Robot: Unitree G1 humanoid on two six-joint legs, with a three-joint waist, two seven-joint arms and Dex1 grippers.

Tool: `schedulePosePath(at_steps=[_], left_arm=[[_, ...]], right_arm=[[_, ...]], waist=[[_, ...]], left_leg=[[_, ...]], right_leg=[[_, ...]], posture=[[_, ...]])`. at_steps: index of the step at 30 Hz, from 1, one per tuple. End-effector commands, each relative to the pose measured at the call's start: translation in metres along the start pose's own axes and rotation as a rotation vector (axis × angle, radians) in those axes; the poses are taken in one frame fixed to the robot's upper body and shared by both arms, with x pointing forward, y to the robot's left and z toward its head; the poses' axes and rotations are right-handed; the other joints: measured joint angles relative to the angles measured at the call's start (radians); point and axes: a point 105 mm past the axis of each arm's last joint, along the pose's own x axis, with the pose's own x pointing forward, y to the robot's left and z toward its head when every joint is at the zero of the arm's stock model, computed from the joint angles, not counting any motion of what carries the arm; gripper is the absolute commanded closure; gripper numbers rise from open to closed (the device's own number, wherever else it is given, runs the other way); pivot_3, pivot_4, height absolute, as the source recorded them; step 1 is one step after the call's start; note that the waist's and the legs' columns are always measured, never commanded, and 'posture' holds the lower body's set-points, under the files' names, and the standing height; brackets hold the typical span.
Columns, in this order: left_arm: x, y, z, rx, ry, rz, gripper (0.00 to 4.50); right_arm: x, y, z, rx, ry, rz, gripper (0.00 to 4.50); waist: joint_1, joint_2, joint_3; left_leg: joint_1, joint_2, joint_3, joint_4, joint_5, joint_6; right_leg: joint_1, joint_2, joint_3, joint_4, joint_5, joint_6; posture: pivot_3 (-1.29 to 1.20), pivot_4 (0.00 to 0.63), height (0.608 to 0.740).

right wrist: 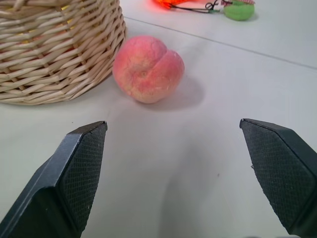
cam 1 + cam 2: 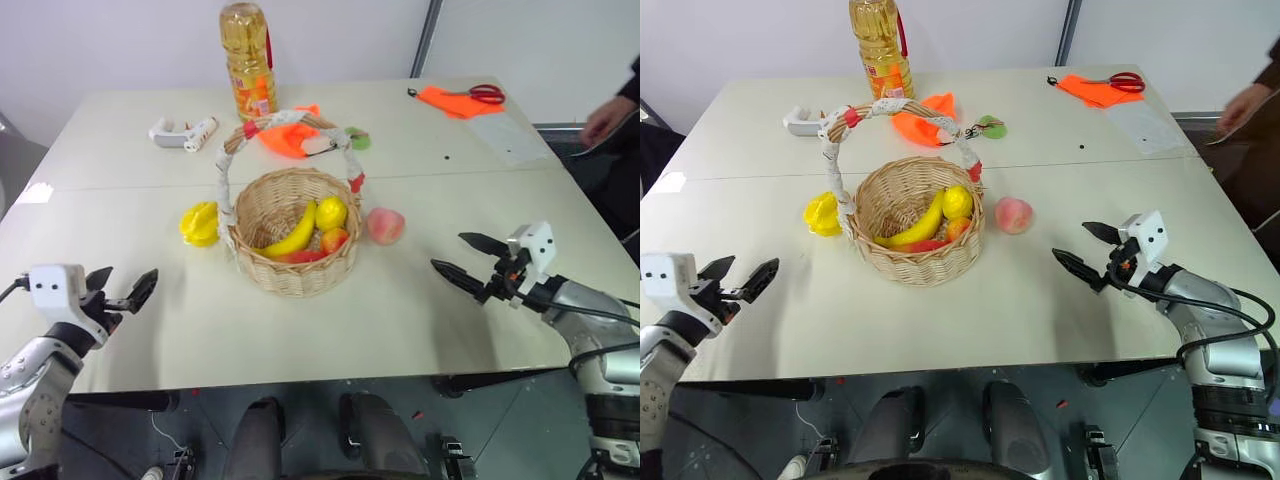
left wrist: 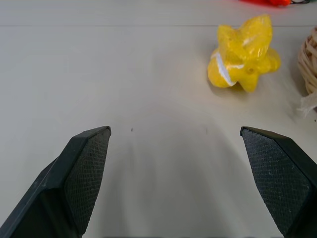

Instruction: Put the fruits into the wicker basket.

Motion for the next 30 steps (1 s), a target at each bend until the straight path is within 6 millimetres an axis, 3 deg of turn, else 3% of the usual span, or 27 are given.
schedulePosePath(at_steps=[1, 11, 18, 21, 23, 26, 30], left_arm=[[-0.005, 0.002, 0.015, 0.044, -0.046, 0.0, 0.0], [0.001, -0.005, 0.022, 0.034, -0.064, -0.026, 0.0], [0.016, -0.023, 0.04, 0.018, -0.09, -0.12, 0.0], [0.027, -0.033, 0.053, 0.018, -0.098, -0.158, 0.0], [0.044, -0.038, 0.06, 0.064, -0.063, -0.152, 0.0], [0.06, -0.046, 0.064, 0.103, -0.02, -0.172, 0.0], [0.079, -0.058, 0.068, 0.127, 0.013, -0.205, 0.0]], right_arm=[[-0.006, -0.005, 0.011, -0.043, -0.033, -0.014, 0.03], [-0.004, -0.004, 0.015, -0.074, -0.047, -0.009, 0.03], [0.0, 0.007, 0.037, -0.133, -0.074, 0.053, 0.03], [0.002, 0.024, 0.056, -0.163, -0.088, 0.145, 0.03], [0.006, 0.051, 0.082, -0.199, -0.118, 0.275, 0.03], [0.012, 0.08, 0.105, -0.236, -0.152, 0.395, 0.03], [0.019, 0.108, 0.122, -0.273, -0.19, 0.48, 0.03]], waist=[[0.0, 0.0, 0.0], [0.001, 0.0, 0.0], [0.002, 0.0, 0.0], [0.002, 0.0, 0.0], [0.003, 0.0, 0.0], [0.0, 0.0, 0.0], [0.001, -0.001, 0.0]], left_leg=[[0.0, 0.0, 0.0, 0.0, 0.0, 0.0], [0.0, 0.0, 0.0, 0.0, 0.0, 0.0], [0.0, 0.0, 0.001, 0.0, 0.0, 0.0], [0.0, 0.0, 0.001, 0.0, 0.0, 0.0], [0.0, 0.0, 0.0, 0.0, 0.0, 0.0], [0.0, 0.0, 0.0, 0.0, 0.0, 0.0], [0.0, 0.0, 0.0, -0.001, 0.0, 0.0]], right_leg=[[0.0, 0.0, 0.0, 0.0, 0.0, 0.0], [0.0, 0.0, 0.0, 0.0, 0.0, 0.0], [0.0, 0.0, 0.0, 0.0, 0.0, 0.0], [0.0, 0.0, 0.0, 0.0, 0.0, 0.0], [0.0, 0.0, 0.0, 0.0, 0.0, 0.001], [0.0, 0.001, 0.0, 0.001, 0.001, 0.001], [0.0, 0.001, 0.0, 0.0, 0.002, 0.003]], posture=[[0.0, 0.15, 0.74], [0.0, 0.15, 0.74], [0.0, 0.15, 0.74], [0.0, 0.15, 0.74], [0.0, 0.15, 0.74], [0.0, 0.15, 0.74], [0.0, 0.15, 0.74]])
